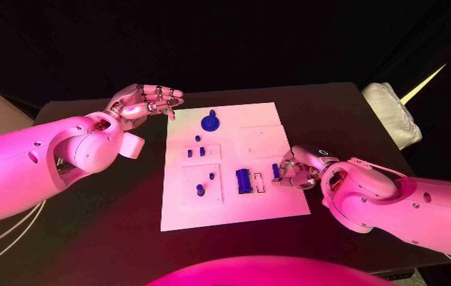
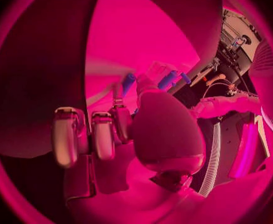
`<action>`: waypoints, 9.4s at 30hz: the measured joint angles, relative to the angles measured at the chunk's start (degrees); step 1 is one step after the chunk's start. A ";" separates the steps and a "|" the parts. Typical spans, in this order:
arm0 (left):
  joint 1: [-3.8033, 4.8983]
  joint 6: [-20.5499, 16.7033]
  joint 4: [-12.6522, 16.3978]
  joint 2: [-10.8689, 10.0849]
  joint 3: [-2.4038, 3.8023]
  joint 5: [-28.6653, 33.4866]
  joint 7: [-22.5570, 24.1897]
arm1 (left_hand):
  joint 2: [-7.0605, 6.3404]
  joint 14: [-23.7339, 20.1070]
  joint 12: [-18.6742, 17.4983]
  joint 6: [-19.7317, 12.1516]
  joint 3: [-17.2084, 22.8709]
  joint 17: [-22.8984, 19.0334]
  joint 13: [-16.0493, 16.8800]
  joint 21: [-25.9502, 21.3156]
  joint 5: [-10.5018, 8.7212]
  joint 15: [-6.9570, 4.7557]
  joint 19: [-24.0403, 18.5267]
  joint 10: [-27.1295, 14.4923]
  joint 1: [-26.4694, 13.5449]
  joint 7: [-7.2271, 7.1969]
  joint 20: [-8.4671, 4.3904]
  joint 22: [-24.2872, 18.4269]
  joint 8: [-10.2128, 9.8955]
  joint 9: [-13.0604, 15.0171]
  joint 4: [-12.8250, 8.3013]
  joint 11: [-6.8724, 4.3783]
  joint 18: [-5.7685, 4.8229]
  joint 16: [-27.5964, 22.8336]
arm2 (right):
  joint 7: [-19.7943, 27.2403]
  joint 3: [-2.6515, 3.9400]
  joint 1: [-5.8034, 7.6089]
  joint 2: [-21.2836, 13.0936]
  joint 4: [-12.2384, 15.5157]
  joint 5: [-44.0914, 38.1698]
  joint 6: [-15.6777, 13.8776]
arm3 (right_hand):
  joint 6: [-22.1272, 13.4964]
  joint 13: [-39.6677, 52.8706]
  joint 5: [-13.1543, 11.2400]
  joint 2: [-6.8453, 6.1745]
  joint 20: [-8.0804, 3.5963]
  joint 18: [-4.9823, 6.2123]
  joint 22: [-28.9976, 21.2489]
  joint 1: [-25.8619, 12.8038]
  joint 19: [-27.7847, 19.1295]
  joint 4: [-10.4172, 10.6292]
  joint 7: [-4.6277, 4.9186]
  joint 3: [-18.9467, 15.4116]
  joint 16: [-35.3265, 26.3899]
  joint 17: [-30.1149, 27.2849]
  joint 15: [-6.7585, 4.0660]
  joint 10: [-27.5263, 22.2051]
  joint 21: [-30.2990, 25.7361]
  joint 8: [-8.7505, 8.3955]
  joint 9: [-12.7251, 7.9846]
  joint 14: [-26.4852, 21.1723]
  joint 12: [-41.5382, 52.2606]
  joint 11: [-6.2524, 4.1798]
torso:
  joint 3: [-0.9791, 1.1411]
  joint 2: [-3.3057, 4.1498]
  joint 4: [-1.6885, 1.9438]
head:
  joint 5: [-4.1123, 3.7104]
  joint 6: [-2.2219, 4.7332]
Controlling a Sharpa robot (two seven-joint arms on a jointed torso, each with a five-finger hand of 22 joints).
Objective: Assemble the parts on the task board
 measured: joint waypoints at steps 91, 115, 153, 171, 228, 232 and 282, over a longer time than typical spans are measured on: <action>0.00 0.24 0.14 -0.17 0.00 0.01 -0.70 | 0.22 0.00 0.22 0.00 0.72 -0.09 -0.11 0.00 0.00 0.00 0.00 0.00 0.22 0.00 0.00 0.29 0.00 -0.13 -0.72 0.00 0.00 -0.22 | -0.78 0.10 1.35 2.08 1.72 -4.54 -4.79 | 3.56 0.01 -2.20 -3.99 -0.85 -0.01 -0.01 -1.57 0.01 -8.81 -1.18 29.43 1.91 -0.05 -1.14 0.01 5.95 0.11 -3.49 -0.13 4.73 -1.45 | 0.00 -0.12 -0.14 | 0.08 0.31; 0.00 0.31 0.35 -0.38 0.00 0.01 -0.80 | 0.22 0.00 0.22 0.00 0.87 -0.08 -0.13 0.23 0.00 0.00 0.00 0.00 0.22 0.00 0.00 0.43 0.00 -0.14 -0.87 0.00 0.00 -0.22 | -0.83 0.06 0.04 3.86 1.97 3.61 -6.73 | 4.19 0.00 -2.44 -4.76 -0.84 -0.89 -0.03 -3.56 0.01 -6.79 -1.82 26.36 2.00 -0.01 -1.33 0.20 5.99 0.09 -2.55 0.07 5.18 -1.64 | 0.00 -0.04 -0.05 | -0.26 -0.13; 0.01 0.57 0.40 -0.56 -0.01 0.01 -1.41 | 0.22 0.00 0.22 0.00 0.87 -0.12 -0.14 0.23 0.00 0.00 0.00 -0.22 0.22 0.00 0.00 0.52 0.00 -0.17 -0.87 0.22 0.00 -0.22 | -1.37 0.00 -0.22 4.26 2.19 8.48 -3.49 | 4.91 0.00 -1.47 -2.95 -0.83 -0.89 0.00 -6.57 0.01 -3.62 -1.66 23.69 2.00 -0.03 -1.32 0.20 4.98 -0.16 -2.98 0.07 4.65 -1.64 | 0.02 -0.04 -0.07 | -0.42 -0.75; 0.01 0.72 0.40 -0.61 -0.01 0.01 -1.66 | 0.24 0.00 0.22 0.00 0.87 -0.11 -0.19 0.23 0.00 0.00 0.00 -0.22 0.21 0.00 0.00 0.56 0.00 -0.21 -0.87 0.22 0.00 -0.44 | -1.51 0.02 -0.21 4.31 2.20 9.17 -3.04 | 5.08 0.00 -1.04 -2.71 -0.83 -0.89 -0.01 -7.25 0.01 -2.61 -1.84 23.45 2.00 -0.04 -1.32 0.21 4.98 0.07 -2.90 0.07 4.65 -1.63 | 0.00 -0.03 -0.07 | -0.28 -0.75; 0.00 0.84 0.19 -0.55 -0.02 0.01 -1.91 | 0.45 0.00 0.22 0.00 0.87 -0.10 -0.22 0.22 0.00 0.00 0.00 -0.21 -0.01 0.00 0.00 0.59 0.00 -0.26 -0.87 0.21 0.00 -0.44 | 0.65 -0.05 -0.16 2.18 1.62 6.90 -2.45 | 4.23 0.00 -8.17 -2.75 -1.25 -0.88 0.00 0.61 0.01 -1.31 -1.20 11.55 1.51 -0.02 -1.52 0.04 3.78 -0.08 -4.24 -0.13 2.15 -1.79 | 0.01 -0.05 -0.07 | -0.34 -0.87; 0.00 0.84 -0.16 -0.50 -0.02 0.02 -1.88 | 0.45 0.00 0.22 0.00 0.87 -0.10 -0.22 0.22 0.00 0.00 0.00 -0.21 -0.01 0.00 0.00 0.66 0.00 -0.25 -0.87 0.21 0.00 -0.44 | 5.10 -0.10 0.96 1.12 1.18 10.44 -3.66 | 1.64 0.00 -7.92 -2.74 -0.95 -0.89 0.00 0.61 0.02 -0.36 -0.14 9.03 0.89 -0.02 -0.84 0.04 0.87 -1.51 -4.92 -0.09 -0.16 -0.83 | -0.02 -0.18 -0.10 | -0.30 -0.70; -6.85 -15.73 -5.05 10.38 1.74 9.52 8.53 | 9.40 -54.48 -21.47 -48.05 -29.51 -20.08 -4.12 -53.92 -17.45 -3.88 -41.99 -50.22 -71.33 -12.17 -9.42 -40.86 -11.30 -14.49 0.06 -8.57 -8.53 -53.58 | 54.86 10.07 0.52 16.39 -18.90 80.13 -12.56 | -56.89 -74.38 -10.85 9.01 -2.28 -0.04 -73.69 -62.50 -81.32 -16.28 -4.48 -1.46 -86.88 -74.02 3.26 -80.26 -82.26 -16.99 -30.54 -80.97 -73.82 -0.49 | -0.01 -7.57 0.54 | 3.44 12.55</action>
